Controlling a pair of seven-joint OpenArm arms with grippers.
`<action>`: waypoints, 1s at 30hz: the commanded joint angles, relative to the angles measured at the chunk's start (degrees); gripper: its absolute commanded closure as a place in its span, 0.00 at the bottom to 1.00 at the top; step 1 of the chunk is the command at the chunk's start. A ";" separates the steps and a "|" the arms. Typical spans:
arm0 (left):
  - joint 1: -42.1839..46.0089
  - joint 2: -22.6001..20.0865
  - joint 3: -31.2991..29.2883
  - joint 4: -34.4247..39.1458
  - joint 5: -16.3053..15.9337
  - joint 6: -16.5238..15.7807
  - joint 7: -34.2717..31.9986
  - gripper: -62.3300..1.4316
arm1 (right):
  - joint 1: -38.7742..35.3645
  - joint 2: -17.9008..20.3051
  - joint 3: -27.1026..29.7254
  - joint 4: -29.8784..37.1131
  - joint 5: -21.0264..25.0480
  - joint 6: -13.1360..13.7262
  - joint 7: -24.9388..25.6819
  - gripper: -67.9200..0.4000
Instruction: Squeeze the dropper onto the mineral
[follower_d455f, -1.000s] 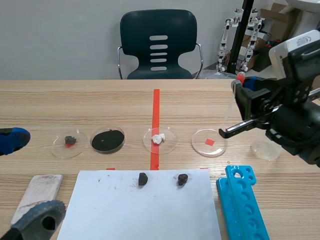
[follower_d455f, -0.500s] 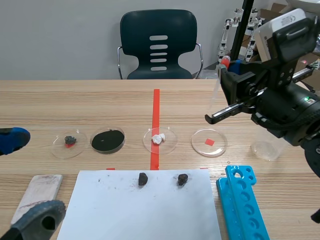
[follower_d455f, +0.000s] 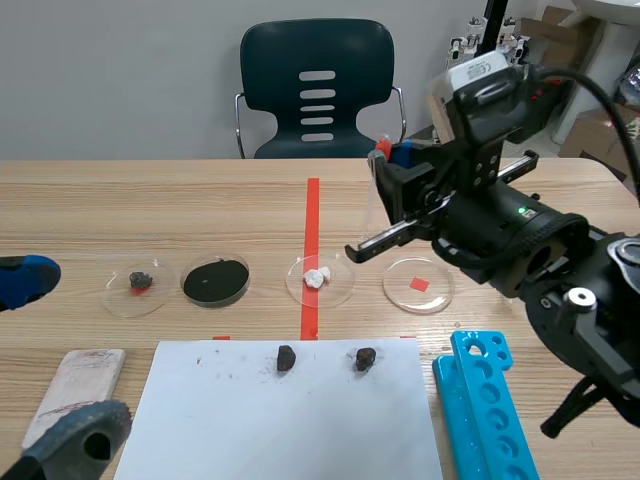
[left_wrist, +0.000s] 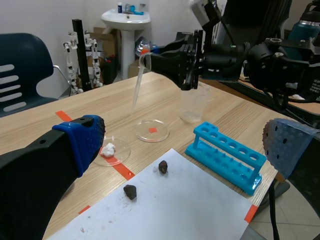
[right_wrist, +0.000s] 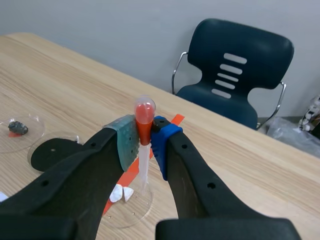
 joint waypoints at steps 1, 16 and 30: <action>-0.02 0.42 0.17 0.50 -0.42 -0.13 -0.98 0.00 | 1.62 -0.46 0.20 -0.22 0.57 -0.35 0.83 0.88; -0.02 0.42 0.17 0.50 -0.42 -0.13 -0.98 0.00 | 8.07 -3.78 -0.02 -8.90 0.59 0.50 1.16 0.88; -0.02 0.44 0.17 0.50 -0.42 -0.13 -0.98 0.00 | 12.57 -4.79 -5.01 -15.23 0.59 0.50 3.04 0.88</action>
